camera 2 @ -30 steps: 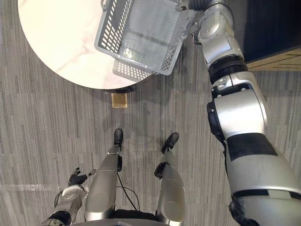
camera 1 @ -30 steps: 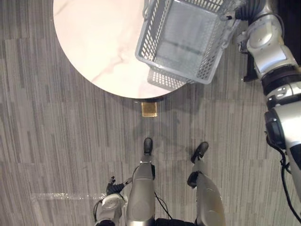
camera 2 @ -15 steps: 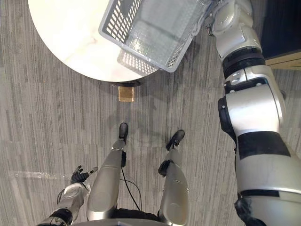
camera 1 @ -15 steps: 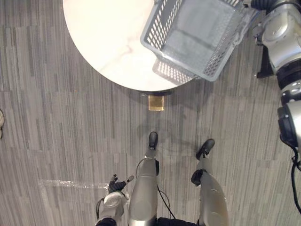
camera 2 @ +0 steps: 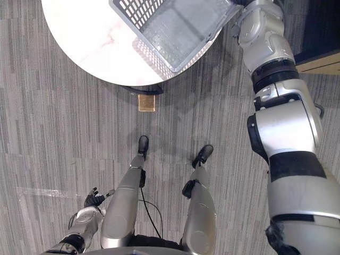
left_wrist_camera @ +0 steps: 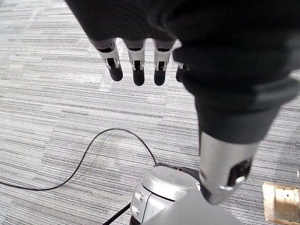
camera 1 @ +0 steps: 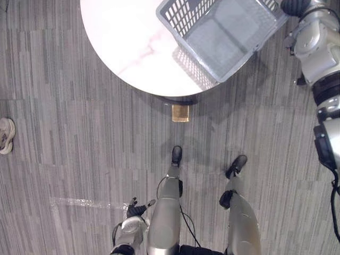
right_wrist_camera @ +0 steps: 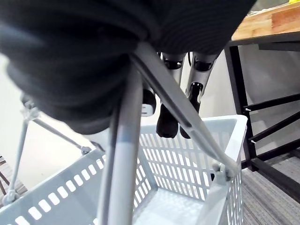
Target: Pick vegetable in the basket
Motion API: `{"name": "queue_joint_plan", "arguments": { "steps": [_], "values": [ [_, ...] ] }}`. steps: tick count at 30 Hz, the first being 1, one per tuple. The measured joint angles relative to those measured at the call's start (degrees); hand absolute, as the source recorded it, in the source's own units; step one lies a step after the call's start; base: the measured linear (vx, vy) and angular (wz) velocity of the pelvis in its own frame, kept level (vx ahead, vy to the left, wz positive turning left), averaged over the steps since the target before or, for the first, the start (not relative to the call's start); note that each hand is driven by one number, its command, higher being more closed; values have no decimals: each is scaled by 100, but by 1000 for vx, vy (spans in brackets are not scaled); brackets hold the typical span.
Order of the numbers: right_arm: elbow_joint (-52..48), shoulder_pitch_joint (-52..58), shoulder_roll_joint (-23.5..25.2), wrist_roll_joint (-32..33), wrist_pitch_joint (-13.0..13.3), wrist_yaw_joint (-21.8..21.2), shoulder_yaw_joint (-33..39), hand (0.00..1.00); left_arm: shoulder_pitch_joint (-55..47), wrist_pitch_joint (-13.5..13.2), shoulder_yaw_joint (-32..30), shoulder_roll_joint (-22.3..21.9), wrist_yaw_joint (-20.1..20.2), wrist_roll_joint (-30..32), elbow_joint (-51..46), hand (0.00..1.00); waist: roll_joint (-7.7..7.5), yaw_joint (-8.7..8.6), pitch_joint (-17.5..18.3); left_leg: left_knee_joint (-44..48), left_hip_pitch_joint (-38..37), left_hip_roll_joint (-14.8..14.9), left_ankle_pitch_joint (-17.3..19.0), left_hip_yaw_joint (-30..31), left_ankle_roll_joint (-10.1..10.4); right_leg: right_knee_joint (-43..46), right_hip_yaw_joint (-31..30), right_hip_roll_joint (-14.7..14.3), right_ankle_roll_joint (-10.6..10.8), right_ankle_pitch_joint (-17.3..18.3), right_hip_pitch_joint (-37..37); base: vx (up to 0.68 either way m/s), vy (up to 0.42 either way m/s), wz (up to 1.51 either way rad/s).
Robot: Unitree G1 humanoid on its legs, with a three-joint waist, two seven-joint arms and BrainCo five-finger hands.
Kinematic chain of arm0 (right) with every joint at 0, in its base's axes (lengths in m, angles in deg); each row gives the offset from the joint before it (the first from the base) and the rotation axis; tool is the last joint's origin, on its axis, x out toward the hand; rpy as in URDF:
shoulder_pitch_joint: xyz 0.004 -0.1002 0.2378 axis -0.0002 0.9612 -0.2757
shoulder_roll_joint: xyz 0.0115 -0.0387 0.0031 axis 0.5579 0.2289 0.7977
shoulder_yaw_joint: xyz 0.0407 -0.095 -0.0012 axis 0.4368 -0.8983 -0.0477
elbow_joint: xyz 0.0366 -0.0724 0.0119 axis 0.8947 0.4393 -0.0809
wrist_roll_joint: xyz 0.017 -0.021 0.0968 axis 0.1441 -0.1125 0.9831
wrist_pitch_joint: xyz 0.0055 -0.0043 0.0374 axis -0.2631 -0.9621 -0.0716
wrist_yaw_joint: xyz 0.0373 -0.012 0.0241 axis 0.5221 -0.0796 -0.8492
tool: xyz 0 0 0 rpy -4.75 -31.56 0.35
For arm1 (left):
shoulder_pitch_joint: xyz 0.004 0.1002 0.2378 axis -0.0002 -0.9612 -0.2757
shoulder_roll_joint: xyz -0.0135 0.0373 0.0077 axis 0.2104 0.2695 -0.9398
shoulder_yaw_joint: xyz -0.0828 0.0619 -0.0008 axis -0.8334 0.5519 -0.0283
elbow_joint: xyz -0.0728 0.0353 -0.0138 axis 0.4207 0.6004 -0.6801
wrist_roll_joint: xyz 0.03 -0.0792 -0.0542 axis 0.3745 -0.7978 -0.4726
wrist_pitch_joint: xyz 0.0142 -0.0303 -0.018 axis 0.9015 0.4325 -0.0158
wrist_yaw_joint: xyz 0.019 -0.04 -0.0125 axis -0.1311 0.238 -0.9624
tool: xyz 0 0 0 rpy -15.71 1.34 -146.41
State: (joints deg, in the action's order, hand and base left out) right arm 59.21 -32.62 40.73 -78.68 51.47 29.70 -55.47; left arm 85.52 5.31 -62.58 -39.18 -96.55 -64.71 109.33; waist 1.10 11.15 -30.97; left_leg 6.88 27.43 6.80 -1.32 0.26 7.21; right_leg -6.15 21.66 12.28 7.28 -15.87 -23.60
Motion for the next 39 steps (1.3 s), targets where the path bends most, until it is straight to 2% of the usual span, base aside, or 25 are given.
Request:
{"name": "queue_joint_plan", "arguments": {
  "steps": [12,13,18,20,23,29,39],
  "values": [
    [-359,717,545,-3,19,-422,-876,100,1,121,-303,-10,41,268,-11,0,-58,-38,166,-300,-684,49,-129,-244,15,0,-222,-34,-27,-22,398,-5,-2,-9],
    [-499,773,566,-3,35,-488,-940,0,1,132,-379,-5,42,287,-11,0,-86,-36,182,-304,-710,60,-129,-282,15,0,-265,-45,-29,-23,398,1,-13,-16],
    [-881,1075,823,-32,51,-795,-1362,0,-1,171,-689,37,61,302,-9,0,-347,-160,347,-371,-791,79,-175,-356,24,-1,-344,-62,-29,-23,395,-1,-7,-7],
    [-929,1158,907,-140,93,-863,-1388,0,-2,174,-730,46,60,302,-6,0,-398,-153,376,-375,-824,78,-177,-410,24,-2,-379,-60,-29,-23,394,-7,0,-9],
    [-934,1161,1059,-190,154,-951,-1397,0,-2,206,-744,48,57,301,-10,0,-408,-160,382,-383,-856,77,-185,-454,26,-2,-464,-62,-39,-16,385,-11,-2,-9],
    [-924,1160,1061,-198,132,-930,-1313,0,-3,224,-744,48,49,300,-4,0,-414,-164,380,-486,-870,94,-261,-435,45,-2,-465,-85,-38,-16,373,0,-1,1],
    [-847,948,1117,-91,39,-721,-811,0,-3,219,-855,106,20,297,-10,0,-592,-188,380,-578,-874,101,-346,-404,54,-2,-412,-95,-38,-16,370,3,3,2]
  ]
}}
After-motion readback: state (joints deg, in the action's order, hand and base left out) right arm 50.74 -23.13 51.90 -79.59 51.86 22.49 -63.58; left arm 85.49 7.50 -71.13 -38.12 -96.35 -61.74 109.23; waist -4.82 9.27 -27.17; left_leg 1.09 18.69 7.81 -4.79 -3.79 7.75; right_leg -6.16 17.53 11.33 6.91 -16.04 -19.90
